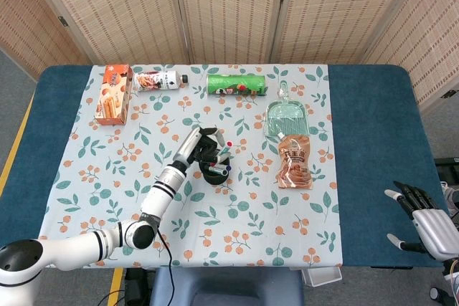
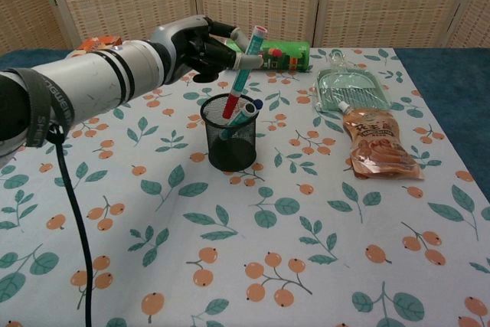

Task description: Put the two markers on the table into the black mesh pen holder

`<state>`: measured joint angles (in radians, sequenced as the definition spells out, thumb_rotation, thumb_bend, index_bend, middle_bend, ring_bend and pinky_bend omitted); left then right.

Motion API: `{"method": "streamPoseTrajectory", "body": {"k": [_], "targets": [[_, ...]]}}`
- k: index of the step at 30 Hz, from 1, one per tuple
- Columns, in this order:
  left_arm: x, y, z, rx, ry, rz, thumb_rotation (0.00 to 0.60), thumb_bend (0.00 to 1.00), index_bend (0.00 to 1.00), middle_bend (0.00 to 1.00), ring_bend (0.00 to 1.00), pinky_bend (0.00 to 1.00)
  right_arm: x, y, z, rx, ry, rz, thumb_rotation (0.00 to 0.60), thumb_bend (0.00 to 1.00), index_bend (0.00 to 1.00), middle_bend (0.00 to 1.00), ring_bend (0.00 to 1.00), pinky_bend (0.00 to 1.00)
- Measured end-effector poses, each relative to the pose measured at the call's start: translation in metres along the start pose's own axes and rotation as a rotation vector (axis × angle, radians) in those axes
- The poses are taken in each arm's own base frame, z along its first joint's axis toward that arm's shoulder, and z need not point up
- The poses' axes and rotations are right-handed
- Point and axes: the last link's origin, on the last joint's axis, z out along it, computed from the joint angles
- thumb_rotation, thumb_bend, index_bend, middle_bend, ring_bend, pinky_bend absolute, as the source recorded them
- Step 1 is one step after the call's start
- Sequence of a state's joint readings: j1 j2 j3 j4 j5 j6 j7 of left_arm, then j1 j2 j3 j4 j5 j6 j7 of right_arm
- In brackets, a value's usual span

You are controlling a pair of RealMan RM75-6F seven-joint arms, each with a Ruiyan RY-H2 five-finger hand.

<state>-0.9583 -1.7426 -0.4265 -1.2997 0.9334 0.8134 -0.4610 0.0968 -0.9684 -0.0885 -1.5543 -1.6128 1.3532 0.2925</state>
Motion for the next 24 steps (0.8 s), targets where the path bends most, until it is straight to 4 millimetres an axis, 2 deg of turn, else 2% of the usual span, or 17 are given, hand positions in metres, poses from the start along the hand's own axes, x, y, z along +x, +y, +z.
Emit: {"method": "streamPoseTrajectory", "body": {"k": [2,4,6,10,15,18,20,24], "targets": [[-0.002,-0.002,-0.001,-0.001,-0.014,0.011,0.6,0.33,0.44,0.99,0.94,0.96,0.001,0.0,-0.002,0.001,0.006,0.002,0.6,0.21,0.12,0.0,0.0,0.0],[-0.004,-0.005,-0.002,0.0,-0.037,0.021,0.6,0.29,0.28,0.97,0.92,0.94,0.0,0.001,-0.003,0.002,0.005,0.001,0.6,0.21,0.12,0.0,0.0,0.0],[-0.003,-0.006,-0.003,0.003,-0.053,0.029,0.6,0.25,0.18,0.95,0.91,0.94,0.0,0.0,-0.003,0.003,0.004,0.0,0.6,0.21,0.12,0.0,0.0,0.0],[0.001,-0.004,-0.007,-0.005,-0.069,0.046,0.6,0.22,0.1,0.92,0.89,0.93,0.0,-0.001,-0.003,0.006,0.002,-0.004,0.6,0.21,0.12,0.0,0.0,0.0],[0.012,0.003,-0.02,-0.037,-0.074,0.085,0.6,0.22,0.07,0.89,0.86,0.91,0.0,-0.001,-0.004,0.006,0.006,-0.005,0.6,0.21,0.12,0.0,0.0,0.0],[0.033,0.006,-0.04,-0.077,-0.054,0.179,0.6,0.22,0.06,0.87,0.82,0.89,0.001,-0.001,-0.006,0.006,0.016,-0.004,0.6,0.21,0.12,0.0,0.0,0.0],[0.056,0.007,-0.062,-0.11,-0.015,0.275,0.6,0.21,0.04,0.85,0.77,0.86,0.001,-0.001,-0.006,0.007,0.019,-0.006,0.6,0.21,0.12,0.0,0.0,0.0],[0.109,0.006,-0.12,-0.143,0.103,0.531,0.6,0.19,0.0,0.63,0.51,0.75,-0.001,-0.003,-0.005,0.009,0.015,-0.018,0.6,0.21,0.12,0.0,0.0,0.0]]}}
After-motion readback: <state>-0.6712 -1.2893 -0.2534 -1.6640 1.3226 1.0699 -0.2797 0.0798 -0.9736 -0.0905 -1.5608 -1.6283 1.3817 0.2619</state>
